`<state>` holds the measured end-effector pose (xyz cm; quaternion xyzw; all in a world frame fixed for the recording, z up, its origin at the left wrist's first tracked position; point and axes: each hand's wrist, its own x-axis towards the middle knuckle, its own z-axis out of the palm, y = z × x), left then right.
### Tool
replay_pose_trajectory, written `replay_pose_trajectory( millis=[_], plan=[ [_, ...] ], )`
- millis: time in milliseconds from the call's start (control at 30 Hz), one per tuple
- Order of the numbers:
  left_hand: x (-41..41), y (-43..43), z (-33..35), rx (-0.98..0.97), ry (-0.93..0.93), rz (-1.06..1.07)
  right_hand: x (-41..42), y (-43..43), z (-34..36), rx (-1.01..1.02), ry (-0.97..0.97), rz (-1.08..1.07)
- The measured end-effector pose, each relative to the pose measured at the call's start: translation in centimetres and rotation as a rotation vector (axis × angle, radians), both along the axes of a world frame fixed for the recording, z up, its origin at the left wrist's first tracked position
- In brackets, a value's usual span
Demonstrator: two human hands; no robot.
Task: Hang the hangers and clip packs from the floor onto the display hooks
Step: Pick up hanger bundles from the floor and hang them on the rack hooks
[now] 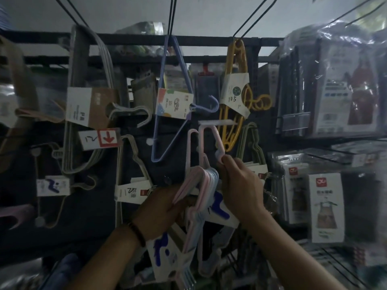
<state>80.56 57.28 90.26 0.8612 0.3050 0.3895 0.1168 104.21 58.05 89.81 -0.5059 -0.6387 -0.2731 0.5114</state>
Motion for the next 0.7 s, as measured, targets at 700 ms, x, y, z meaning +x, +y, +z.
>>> replay_pose_trajectory(
  millis=[700],
  plan=[
    [-1.3,2.4,-1.8,-0.105,-0.161,0.220,-2.2,11.7,3.7,-0.587,-0.098,-0.219]
  ],
)
